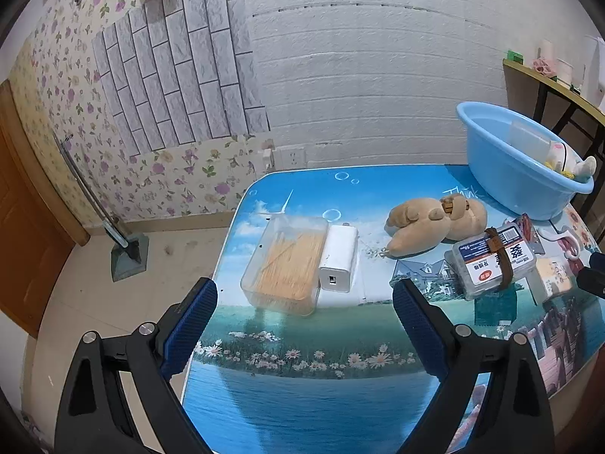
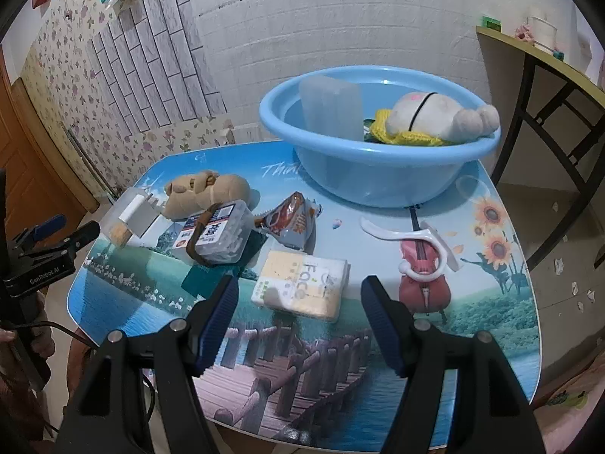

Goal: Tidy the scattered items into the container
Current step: 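Move both grippers back toward the toothpick box and the cream package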

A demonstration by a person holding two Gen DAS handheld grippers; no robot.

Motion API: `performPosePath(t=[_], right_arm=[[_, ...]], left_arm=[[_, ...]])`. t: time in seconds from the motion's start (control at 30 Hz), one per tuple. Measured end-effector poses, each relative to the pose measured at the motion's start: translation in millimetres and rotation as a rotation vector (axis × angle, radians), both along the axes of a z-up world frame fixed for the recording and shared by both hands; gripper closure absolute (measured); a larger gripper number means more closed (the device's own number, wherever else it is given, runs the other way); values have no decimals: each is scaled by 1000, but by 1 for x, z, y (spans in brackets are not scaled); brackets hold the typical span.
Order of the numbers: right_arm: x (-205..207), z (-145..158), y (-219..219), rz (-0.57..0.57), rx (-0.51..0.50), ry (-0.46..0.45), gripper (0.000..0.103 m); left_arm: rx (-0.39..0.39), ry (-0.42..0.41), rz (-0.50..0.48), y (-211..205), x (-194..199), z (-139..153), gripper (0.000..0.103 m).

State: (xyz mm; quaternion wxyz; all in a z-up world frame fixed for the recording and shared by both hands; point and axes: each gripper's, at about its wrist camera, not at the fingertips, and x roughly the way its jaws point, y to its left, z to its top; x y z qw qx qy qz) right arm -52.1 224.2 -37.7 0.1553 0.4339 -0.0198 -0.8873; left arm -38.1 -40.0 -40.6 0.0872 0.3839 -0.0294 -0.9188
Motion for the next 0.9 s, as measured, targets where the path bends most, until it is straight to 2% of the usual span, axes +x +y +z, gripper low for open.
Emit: performPosePath(t=[0.9], right_arm=[[-8, -19, -12, 8, 18, -55, 36]], left_arm=[[27, -28, 25, -24, -15, -13, 9]])
